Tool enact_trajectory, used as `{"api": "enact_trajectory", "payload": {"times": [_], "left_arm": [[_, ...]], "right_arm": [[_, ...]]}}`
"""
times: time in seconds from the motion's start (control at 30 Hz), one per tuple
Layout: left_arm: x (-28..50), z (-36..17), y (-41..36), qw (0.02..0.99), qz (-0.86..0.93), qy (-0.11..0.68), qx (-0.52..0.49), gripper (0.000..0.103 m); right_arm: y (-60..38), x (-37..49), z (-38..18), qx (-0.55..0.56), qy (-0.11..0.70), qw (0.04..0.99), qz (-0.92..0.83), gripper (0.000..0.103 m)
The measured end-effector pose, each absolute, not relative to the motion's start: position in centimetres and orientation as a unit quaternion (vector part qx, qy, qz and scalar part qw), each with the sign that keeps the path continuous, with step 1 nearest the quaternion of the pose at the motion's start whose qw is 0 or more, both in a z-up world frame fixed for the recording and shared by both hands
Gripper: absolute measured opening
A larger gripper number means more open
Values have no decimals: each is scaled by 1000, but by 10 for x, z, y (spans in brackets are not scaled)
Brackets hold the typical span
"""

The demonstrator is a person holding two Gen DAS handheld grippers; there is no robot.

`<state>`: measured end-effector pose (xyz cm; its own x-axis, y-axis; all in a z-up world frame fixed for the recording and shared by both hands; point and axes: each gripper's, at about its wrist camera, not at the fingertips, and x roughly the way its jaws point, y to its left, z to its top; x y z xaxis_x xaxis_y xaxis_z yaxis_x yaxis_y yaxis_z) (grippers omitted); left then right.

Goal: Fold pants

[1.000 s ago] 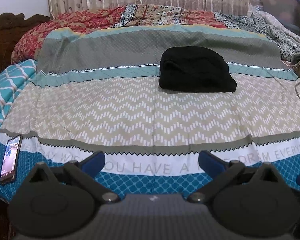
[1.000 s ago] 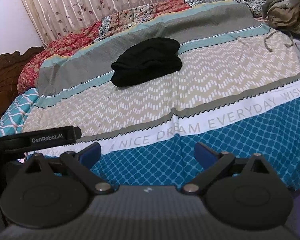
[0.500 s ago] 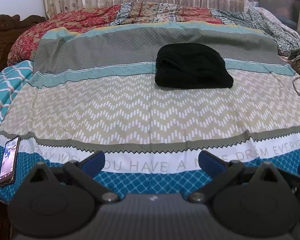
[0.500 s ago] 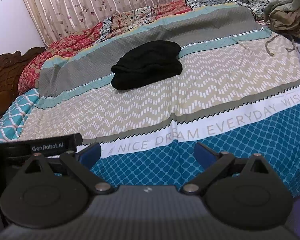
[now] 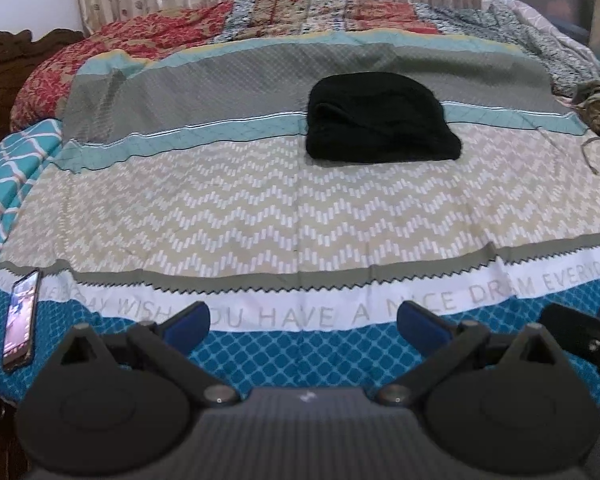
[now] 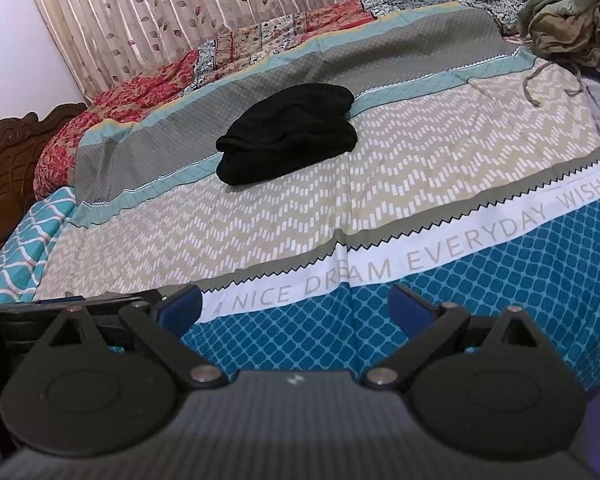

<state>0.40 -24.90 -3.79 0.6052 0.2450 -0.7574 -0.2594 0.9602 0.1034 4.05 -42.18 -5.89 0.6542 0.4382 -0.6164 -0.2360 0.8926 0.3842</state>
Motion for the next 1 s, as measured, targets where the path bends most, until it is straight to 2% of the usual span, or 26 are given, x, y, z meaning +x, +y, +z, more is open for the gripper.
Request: {"api": "enact_trajectory", "payload": {"times": [0.6, 1.0], "left_arm": [[5, -41, -250, 892, 181, 412, 45, 103], [6, -43, -241, 885, 170, 434, 5, 103]], "right_arm": [[-424, 39, -59, 140, 361, 905, 175, 101], [-424, 39, -56, 135, 349, 912, 170, 101]]}}
